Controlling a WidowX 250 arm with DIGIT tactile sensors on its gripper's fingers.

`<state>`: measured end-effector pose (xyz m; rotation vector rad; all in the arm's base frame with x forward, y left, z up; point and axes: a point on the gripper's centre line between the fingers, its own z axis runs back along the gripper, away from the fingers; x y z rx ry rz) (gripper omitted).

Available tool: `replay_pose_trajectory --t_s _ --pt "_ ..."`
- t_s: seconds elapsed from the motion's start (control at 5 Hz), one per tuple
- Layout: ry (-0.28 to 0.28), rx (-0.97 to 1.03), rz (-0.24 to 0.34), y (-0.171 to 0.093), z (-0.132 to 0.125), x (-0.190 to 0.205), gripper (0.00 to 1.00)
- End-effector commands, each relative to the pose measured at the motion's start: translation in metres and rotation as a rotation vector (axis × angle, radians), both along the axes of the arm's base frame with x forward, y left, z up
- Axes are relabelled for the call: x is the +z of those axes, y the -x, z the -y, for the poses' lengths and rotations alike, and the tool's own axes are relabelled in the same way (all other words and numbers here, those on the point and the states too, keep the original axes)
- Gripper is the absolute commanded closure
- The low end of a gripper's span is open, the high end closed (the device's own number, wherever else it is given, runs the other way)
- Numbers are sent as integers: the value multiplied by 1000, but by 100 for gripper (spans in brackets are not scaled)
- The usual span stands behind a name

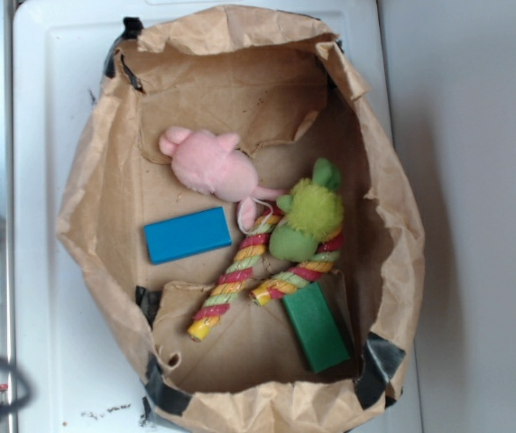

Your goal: Grab the green block.

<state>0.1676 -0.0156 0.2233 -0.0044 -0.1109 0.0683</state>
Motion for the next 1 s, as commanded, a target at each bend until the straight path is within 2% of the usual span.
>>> replay_pose_trajectory --t_s 0.0,0.4,0.6,0.8 --pt "-16 19 78 -51 -5 1 0" --pt "-29 -180 144 -77 -1 -7 0" --pt "16 -208 144 -85 -2 -8 0" --pt "51 -286 179 -91 0 -5 0"
